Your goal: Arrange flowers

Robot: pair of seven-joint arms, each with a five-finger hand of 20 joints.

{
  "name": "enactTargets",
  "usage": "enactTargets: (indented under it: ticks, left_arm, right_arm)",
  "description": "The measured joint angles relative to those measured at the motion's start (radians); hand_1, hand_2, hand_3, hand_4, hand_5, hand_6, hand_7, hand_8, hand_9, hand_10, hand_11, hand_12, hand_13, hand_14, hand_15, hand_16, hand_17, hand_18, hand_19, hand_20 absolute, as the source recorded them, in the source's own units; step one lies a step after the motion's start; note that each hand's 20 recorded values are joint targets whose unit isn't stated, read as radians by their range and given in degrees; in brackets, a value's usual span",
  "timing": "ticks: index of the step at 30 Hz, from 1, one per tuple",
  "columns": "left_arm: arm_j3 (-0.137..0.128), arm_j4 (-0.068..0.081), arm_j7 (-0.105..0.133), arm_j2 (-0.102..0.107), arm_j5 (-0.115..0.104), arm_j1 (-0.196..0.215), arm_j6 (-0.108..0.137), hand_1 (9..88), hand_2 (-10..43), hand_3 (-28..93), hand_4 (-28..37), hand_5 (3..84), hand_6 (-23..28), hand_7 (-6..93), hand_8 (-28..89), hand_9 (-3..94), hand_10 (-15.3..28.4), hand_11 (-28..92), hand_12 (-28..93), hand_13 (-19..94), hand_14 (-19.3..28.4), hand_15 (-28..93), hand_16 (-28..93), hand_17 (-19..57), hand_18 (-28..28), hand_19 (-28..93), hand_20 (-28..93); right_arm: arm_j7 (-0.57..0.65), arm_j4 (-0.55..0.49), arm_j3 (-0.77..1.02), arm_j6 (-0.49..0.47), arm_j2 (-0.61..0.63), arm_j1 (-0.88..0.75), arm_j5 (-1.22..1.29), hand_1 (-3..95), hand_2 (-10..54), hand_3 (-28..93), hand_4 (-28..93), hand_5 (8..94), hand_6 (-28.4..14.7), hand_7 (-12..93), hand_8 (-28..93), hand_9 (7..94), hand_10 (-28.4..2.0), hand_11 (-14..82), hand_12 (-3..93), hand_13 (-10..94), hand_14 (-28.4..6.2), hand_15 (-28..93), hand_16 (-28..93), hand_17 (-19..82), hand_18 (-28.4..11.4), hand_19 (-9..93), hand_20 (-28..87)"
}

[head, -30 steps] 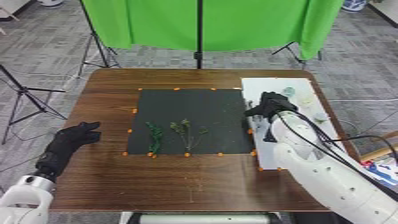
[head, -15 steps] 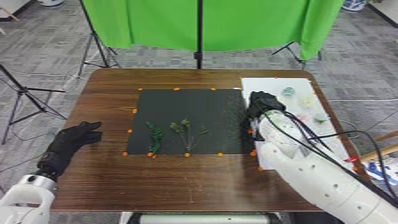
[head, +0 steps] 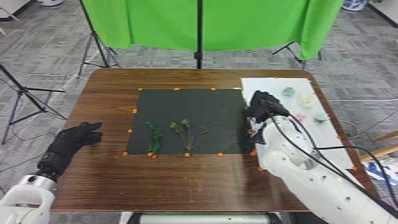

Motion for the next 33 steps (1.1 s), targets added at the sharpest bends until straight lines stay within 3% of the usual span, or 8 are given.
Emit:
enactTargets:
  ticks: [8, 16, 21, 23, 27, 29, 30, 33]
  left_arm:
    - [0.0, 0.0, -0.004, 0.0, 0.0, 0.0, -0.001, 20.1, 9.8, 61, -28.3, 47.4, 7.5, 7.3, -5, 46.5, 15.7, 19, 10, 37, 19.6, 19, -2, 6.5, 12.6, 9, 15]
    - [0.0, 0.0, -0.004, 0.002, 0.001, 0.0, -0.002, 20.2, 9.7, 61, -28.3, 47.5, 7.5, 7.5, -5, 46.5, 15.7, 19, 10, 37, 19.6, 19, -2, 6.5, 12.6, 9, 15]
    - [0.01, 0.001, 0.02, 0.005, 0.001, 0.001, 0.013, 22.1, 8.2, 65, -28.2, 47.9, 7.4, 9.1, -5, 46.2, 15.6, 20, 11, 37, 19.7, 21, -2, 8.7, 14.1, 14, 18]
    - [0.035, 0.005, 0.072, 0.014, 0.0, 0.001, 0.062, 25.7, 6.7, 66, -27.6, 47.6, 7.2, 9.9, -5, 45.0, 15.2, 20, 11, 37, 19.1, 22, -2, 10.2, 14.7, 16, 19]
    - [0.114, 0.018, 0.231, 0.038, -0.016, 0.0, 0.262, 30.3, 4.6, 67, -23.2, 47.1, 6.7, 11.7, -5, 42.6, 14.1, 21, 11, 36, 18.0, 21, -2, 12.2, 14.9, 19, 21]
    - [0.132, 0.022, 0.277, 0.042, -0.028, -0.001, 0.336, 30.4, 4.3, 67, -22.3, 46.9, 6.6, 12.4, -5, 42.5, 14.0, 21, 11, 36, 17.9, 21, -2, 12.4, 14.9, 19, 22]
    - [0.132, 0.022, 0.284, 0.042, -0.033, -0.002, 0.352, 30.4, 4.2, 67, -22.1, 46.9, 6.5, 12.6, -6, 42.5, 14.0, 21, 11, 36, 18.0, 22, -2, 12.1, 14.9, 19, 22]
    - [0.128, 0.023, 0.281, 0.042, -0.045, -0.003, 0.354, 30.0, 4.1, 67, -21.7, 47.0, 6.5, 13.0, -6, 42.8, 14.2, 22, 11, 36, 18.1, 22, -2, 11.4, 14.8, 18, 21]
  right_arm:
    - [-0.021, -0.143, 0.024, 0.036, 0.003, -0.035, 0.023, 52.5, -9.5, 61, 2, 86.1, -4.2, 29, 21, 93.7, -9.6, 52.5, 25.2, 94, -1.8, 75, 30, 73, -16.0, 93, 69]
    - [-0.032, -0.203, 0.021, 0.038, -0.026, -0.101, 0.028, 52.6, -9.5, 61, 2, 86.2, -4.2, 29, 22, 93.7, -9.6, 52.8, 24.9, 94, -1.6, 75, 29, 73, -16.0, 93, 69]
    - [-0.037, -0.206, 0.011, 0.036, -0.057, -0.143, 0.023, 52.5, -9.5, 61, 2, 86.1, -4.3, 29, 21, 93.7, -9.4, 52.9, 24.7, 94, -1.5, 75, 29, 73, -15.9, 93, 69]
    - [-0.037, -0.206, 0.004, 0.036, -0.067, -0.155, 0.021, 52.4, -9.5, 61, 2, 86.1, -4.2, 29, 21, 93.7, -9.4, 52.9, 24.7, 94, -1.5, 75, 29, 73, -15.8, 93, 69]
    - [-0.039, -0.202, -0.009, 0.036, -0.082, -0.171, 0.018, 52.2, -9.5, 61, 2, 86.0, -4.2, 29, 21, 93.7, -9.4, 52.8, 24.7, 94, -1.5, 75, 29, 73, -15.8, 93, 69]
    - [-0.04, -0.197, -0.01, 0.036, -0.089, -0.178, 0.017, 52.1, -9.5, 61, 3, 85.9, -4.1, 29, 21, 93.7, -9.4, 52.8, 24.7, 94, -1.5, 75, 29, 73, -15.7, 93, 69]
    - [-0.041, -0.194, -0.01, 0.036, -0.093, -0.181, 0.015, 52.0, -9.5, 61, 3, 85.8, -4.1, 29, 21, 93.7, -9.4, 52.8, 24.6, 94, -1.5, 75, 29, 73, -15.7, 93, 69]
    - [-0.042, -0.182, -0.009, 0.038, -0.106, -0.188, 0.009, 51.6, -9.5, 61, 3, 85.7, -3.9, 29, 21, 93.7, -9.4, 52.8, 24.7, 94, -1.5, 75, 29, 73, -15.7, 93, 69]
